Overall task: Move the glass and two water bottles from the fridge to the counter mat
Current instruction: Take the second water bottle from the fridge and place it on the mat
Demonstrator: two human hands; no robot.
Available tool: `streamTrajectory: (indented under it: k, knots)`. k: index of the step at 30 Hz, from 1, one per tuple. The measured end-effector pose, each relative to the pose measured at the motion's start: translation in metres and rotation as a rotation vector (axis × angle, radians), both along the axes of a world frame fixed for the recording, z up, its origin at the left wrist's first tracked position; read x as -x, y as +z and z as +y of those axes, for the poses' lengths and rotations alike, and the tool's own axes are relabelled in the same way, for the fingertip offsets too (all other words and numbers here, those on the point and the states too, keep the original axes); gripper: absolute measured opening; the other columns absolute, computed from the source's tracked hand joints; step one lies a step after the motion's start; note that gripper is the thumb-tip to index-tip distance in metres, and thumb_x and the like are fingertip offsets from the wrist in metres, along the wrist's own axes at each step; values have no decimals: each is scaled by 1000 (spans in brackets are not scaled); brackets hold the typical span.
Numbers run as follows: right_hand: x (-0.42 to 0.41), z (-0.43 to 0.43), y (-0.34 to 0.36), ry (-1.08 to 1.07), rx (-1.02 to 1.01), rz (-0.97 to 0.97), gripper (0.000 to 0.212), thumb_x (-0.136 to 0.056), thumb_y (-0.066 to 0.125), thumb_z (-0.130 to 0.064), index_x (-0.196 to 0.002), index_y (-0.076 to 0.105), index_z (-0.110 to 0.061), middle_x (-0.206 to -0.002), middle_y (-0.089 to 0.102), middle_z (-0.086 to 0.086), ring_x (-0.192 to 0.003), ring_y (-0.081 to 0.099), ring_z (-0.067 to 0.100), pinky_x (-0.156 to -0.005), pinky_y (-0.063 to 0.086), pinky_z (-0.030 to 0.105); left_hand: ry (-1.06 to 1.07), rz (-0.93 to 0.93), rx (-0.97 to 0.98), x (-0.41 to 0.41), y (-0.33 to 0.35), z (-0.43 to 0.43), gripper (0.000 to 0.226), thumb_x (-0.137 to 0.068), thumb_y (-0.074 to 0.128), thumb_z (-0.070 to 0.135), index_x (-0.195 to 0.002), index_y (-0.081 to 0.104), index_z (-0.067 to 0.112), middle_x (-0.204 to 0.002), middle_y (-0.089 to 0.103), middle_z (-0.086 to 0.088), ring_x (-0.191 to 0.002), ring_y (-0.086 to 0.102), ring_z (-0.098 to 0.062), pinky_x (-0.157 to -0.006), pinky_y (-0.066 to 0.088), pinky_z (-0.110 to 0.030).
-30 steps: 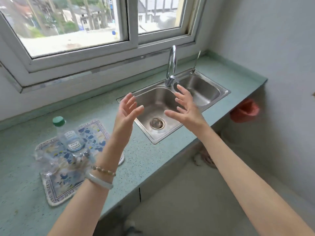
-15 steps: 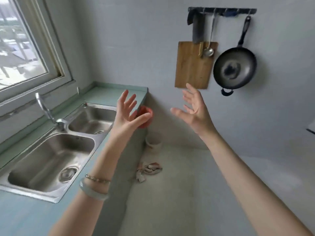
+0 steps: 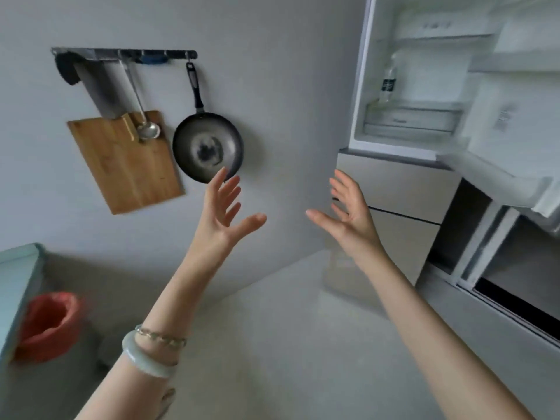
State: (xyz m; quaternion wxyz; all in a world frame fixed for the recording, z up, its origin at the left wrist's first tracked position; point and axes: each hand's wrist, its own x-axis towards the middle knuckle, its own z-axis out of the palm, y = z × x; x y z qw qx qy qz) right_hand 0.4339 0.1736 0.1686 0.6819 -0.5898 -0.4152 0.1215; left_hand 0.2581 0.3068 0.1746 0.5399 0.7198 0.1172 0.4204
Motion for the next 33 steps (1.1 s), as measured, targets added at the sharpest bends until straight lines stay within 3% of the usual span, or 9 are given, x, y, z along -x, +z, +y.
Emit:
streamTrajectory:
  k: [5,14,19,33]
  knots:
    - [-64,11,14,-177,-26,-21,82,-78,78,-8,-146,35,-22,-151,39,2,-139,37,12,-117,29,40,-159,-41,-6,-94,12,41,92,-67,78,30,-144,28,35,-147,41,10,-135,40,0,-112,35,-29]
    - [-145,40,26,-421,-54,-48,80,-80,77,-10,-147,34,-23,-151,39,-1,-138,37,9,-116,32,36,-349,-64,-18,-222,23,106,86,-63,80,42,-134,34,49,-144,44,16,-130,44,5,-109,39,-28]
    - [-193,48,22,-522,-43,-41,81,-80,78,-12,-146,34,-23,-150,41,-2,-137,38,7,-116,33,37,-422,-32,5,-285,19,120,90,-60,80,41,-137,33,44,-143,44,15,-133,43,1,-111,38,-30]
    - [-414,102,23,-563,-52,-77,76,-79,79,-20,-142,39,-31,-146,43,-7,-136,39,4,-115,34,33,-445,-2,9,-502,24,173,83,-78,78,13,-143,30,35,-146,41,9,-134,40,-4,-113,35,-34]
